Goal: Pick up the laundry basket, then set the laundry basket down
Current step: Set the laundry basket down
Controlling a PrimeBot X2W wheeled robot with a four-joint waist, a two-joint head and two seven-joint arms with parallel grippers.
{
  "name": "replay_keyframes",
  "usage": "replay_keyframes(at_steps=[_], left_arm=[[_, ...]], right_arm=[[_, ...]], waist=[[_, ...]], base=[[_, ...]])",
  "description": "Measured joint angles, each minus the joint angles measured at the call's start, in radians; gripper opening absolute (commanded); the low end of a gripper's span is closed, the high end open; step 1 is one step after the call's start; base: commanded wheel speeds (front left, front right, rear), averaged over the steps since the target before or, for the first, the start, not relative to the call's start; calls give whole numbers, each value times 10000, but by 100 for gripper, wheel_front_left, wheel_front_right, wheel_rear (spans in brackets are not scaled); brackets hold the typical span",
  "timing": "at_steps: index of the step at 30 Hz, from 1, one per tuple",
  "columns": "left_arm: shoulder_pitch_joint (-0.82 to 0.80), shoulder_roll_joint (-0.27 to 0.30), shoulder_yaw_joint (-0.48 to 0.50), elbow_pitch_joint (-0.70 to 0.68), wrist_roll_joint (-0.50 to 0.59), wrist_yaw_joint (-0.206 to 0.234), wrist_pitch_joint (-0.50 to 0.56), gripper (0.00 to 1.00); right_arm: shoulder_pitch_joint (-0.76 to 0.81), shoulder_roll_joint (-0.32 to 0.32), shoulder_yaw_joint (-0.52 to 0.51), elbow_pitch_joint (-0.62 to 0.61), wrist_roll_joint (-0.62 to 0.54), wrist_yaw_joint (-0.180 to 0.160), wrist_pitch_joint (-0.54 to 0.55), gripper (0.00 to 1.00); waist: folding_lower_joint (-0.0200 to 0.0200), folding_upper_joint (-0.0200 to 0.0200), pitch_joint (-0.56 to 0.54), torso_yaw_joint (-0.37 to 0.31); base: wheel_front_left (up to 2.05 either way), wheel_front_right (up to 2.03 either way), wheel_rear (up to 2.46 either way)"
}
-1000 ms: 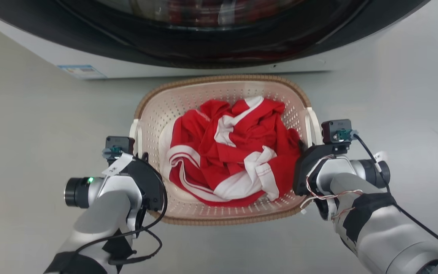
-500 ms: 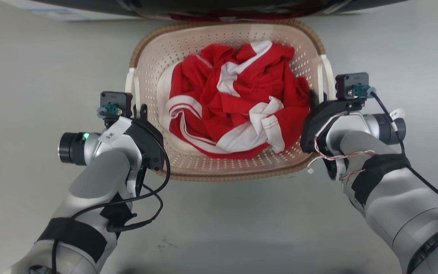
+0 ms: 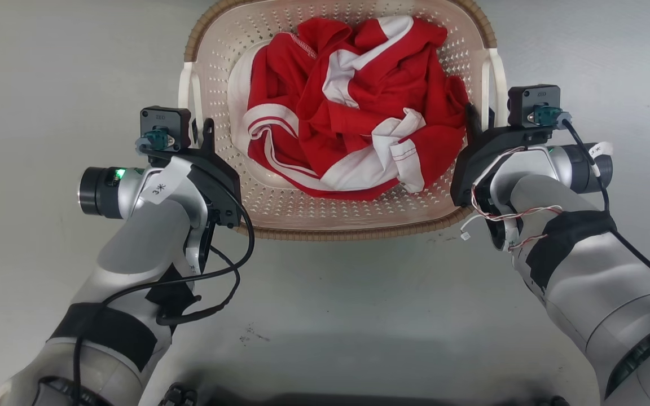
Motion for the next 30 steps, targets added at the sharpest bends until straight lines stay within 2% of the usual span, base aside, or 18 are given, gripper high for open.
replay_keyframes(at_steps=[7, 8, 11, 12, 13, 14, 15, 16, 17, 19, 20, 30], left_arm=[[-12, -79, -4, 196, 10, -12, -169, 0], [-12, -84, -4, 217, 13, -10, -174, 0], [-14, -92, -2, 290, 13, -12, -234, 0], [-20, -90, -2, 314, 13, -12, -286, 14], [-38, -90, -2, 337, 15, -12, -309, 36], [-58, -92, -8, 372, 35, -13, -316, 45], [-59, -107, -8, 430, 54, -13, -313, 46], [-56, -96, -4, 481, 56, -12, -313, 56], [-56, -82, 4, 504, 56, -12, -314, 77], [-57, -94, 17, 520, 54, -10, -322, 98], [-57, -105, 23, 527, 54, -10, -345, 100], [-35, -121, 98, 708, 38, -8, -447, 100]], right_arm=[[-20, 12, 23, 102, -10, 86, -125, 0], [-20, 15, 23, 107, -10, 86, -134, 3], [-19, 38, 61, 148, -19, 98, -180, 34], [-18, 40, 88, 176, -81, 98, -182, 44], [-18, 46, 100, 201, -107, 100, -209, 69], [-18, 52, 105, 217, -109, 100, -211, 87], [-18, 58, 107, 240, -109, 102, -211, 100], [-18, 58, 109, 267, -109, 115, -213, 100], [-17, 63, 109, 280, -109, 115, -222, 100], [-17, 75, 115, 303, -109, 115, -247, 100], [-17, 75, 117, 313, -109, 115, -282, 100], [-17, 90, 125, 374, -109, 146, -355, 100]], waist=[[0, 0, 6, 47], [0, 0, -2, 50], [1, 0, -37, 53], [0, 0, -51, 52], [0, 0, -65, 51], [0, 0, -81, 50], [0, 0, -97, 49], [1, 0, -115, 48], [0, 0, -134, 47], [1, 0, -173, 47], [1, 0, -192, 48], [1, 0, -408, 56]], base=[[0, 0, 0], [0, 0, 0], [0, 0, 0], [0, 0, 0], [0, 0, 0], [0, 0, 0], [0, 0, 0], [0, 0, 0], [0, 0, 0], [0, 0, 0], [0, 0, 0], [0, 0, 0]])
